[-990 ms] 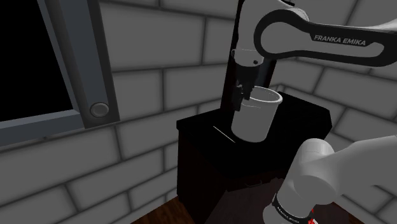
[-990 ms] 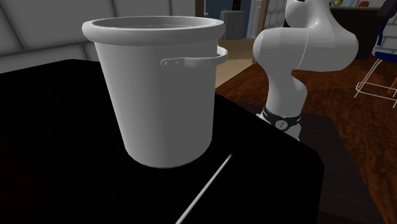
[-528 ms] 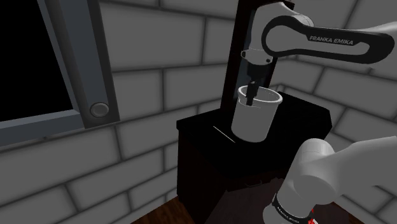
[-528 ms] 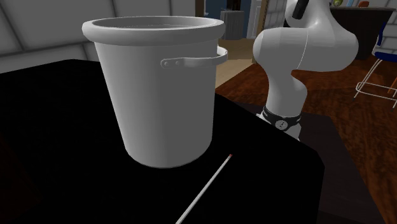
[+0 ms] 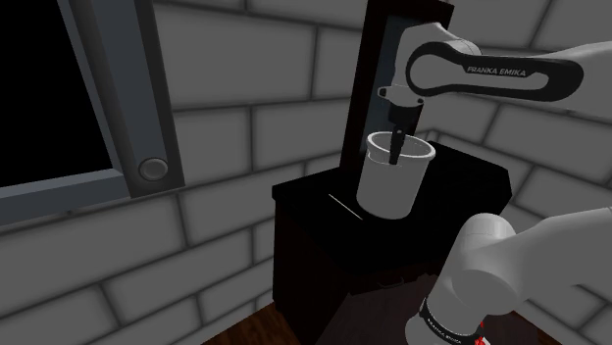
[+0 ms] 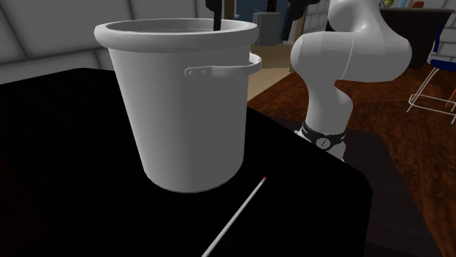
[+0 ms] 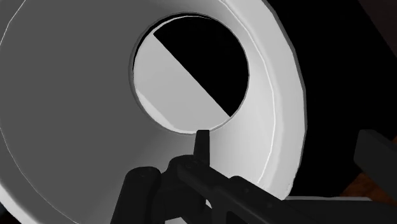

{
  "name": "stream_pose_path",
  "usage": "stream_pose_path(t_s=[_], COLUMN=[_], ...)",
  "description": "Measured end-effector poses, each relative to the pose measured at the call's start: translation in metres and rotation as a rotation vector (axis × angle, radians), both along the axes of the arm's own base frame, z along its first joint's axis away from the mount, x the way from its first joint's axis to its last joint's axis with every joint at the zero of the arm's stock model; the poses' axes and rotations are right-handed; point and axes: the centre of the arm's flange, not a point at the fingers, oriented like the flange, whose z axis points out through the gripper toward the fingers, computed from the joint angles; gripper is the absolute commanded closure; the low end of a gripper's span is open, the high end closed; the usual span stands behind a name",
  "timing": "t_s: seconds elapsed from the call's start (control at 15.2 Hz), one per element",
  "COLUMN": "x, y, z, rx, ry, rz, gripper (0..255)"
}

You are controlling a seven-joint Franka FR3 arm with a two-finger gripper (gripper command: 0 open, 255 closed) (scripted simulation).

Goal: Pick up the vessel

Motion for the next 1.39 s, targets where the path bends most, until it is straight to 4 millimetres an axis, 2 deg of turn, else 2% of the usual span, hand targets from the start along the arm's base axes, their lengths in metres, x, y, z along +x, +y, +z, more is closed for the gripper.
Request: stream_pose_path(t_s=[0.26,0.33,0.99,1.39], x=[0.000,0.000,0.000,0.000], y=[-0.001,-0.001,-0.001,-0.001], z=[-0.019,-0.021,-0.024,-0.001], rx=[0.000,0.000,0.000,0.004], ry=[0.000,0.000,0.000,0.006], rz=[0.001,0.002,0.002,0.001], gripper=[0,255,255,255])
